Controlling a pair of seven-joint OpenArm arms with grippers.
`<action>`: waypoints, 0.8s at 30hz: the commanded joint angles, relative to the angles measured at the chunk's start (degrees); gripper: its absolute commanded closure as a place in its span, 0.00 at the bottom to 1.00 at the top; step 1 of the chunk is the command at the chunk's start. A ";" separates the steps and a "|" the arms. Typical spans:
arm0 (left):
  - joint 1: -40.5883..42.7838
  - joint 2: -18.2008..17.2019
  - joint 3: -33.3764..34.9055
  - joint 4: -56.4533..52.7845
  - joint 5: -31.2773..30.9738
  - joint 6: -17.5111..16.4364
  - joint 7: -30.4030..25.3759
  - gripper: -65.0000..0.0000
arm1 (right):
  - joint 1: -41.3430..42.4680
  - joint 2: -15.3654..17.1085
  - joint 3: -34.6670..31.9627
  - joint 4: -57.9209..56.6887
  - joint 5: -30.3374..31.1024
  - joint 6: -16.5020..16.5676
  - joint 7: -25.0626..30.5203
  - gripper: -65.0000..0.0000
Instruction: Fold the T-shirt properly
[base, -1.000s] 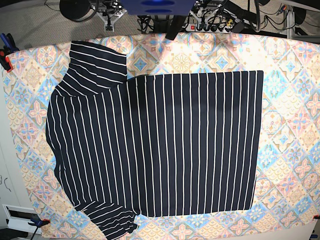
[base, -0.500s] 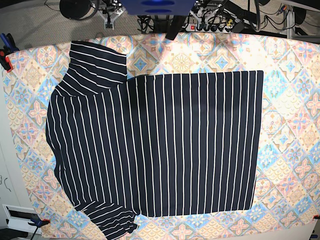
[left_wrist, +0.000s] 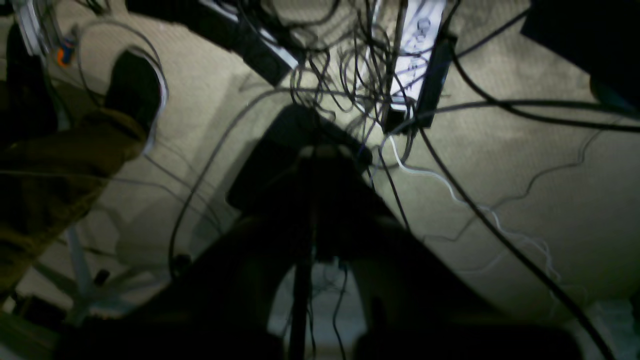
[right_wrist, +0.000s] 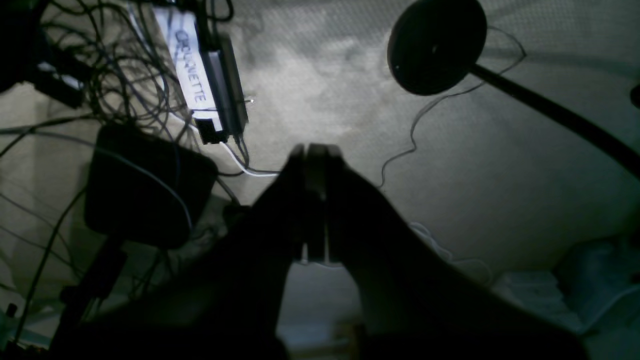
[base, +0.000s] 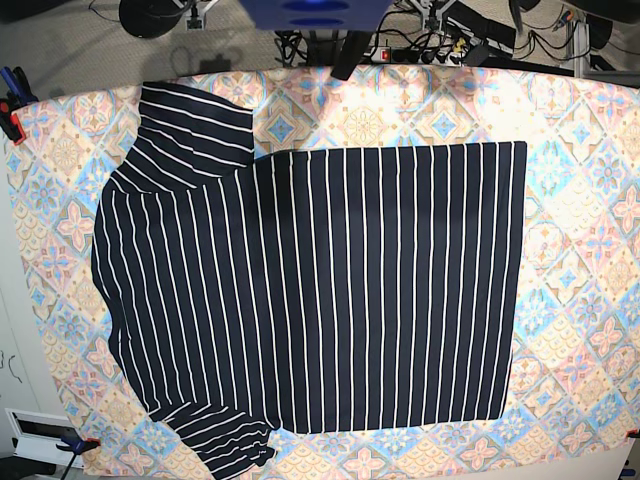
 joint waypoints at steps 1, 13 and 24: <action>1.93 -0.53 0.12 1.24 0.07 -0.12 0.21 1.00 | -1.79 0.43 -0.10 0.81 -0.05 0.01 0.22 1.00; 14.85 -2.90 -0.14 21.64 -0.01 -0.12 0.21 1.00 | -13.74 5.44 0.34 16.81 0.03 0.01 0.22 1.00; 29.62 -3.08 -0.14 51.00 -0.01 -0.12 0.47 1.00 | -27.81 7.29 0.51 39.84 0.30 -0.08 0.22 1.00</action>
